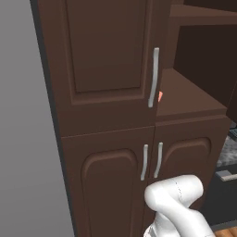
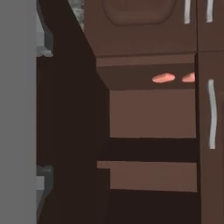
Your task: Pick up the bar soap and bar soap from the sink, and place them back in the cabinet, and close the cabinet doors.
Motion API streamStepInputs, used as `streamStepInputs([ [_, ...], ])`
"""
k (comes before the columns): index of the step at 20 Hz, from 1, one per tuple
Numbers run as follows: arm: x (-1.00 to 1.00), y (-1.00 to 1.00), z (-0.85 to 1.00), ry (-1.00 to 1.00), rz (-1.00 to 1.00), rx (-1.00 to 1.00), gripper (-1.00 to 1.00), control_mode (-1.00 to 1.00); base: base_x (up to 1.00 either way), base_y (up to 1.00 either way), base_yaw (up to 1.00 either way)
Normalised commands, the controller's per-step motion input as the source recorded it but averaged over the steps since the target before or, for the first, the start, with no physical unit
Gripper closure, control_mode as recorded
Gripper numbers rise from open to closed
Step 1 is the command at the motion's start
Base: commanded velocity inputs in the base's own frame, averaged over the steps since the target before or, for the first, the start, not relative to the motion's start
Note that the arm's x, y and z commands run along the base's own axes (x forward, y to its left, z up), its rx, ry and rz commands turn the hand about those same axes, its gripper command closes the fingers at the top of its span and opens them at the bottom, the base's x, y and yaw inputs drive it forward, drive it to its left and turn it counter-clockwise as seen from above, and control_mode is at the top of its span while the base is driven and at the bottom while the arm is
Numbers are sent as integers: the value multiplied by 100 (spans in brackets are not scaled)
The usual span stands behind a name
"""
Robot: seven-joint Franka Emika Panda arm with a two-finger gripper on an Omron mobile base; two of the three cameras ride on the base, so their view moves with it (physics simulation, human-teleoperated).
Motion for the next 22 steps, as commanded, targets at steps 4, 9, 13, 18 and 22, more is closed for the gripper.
streamStepInputs([
  [4,-4,-35,-26,0,1,0,-100,-100,0,0,0],
  [9,0,-25,-31,0,0,0,-100,-100,0,0,0],
  [13,0,-9,-30,0,0,0,-100,-100,0,0,0],
  [18,0,-1,-28,0,0,0,-100,-100,0,0,0],
  [22,2,0,-20,0,0,0,-100,-100,0,0,0],
])
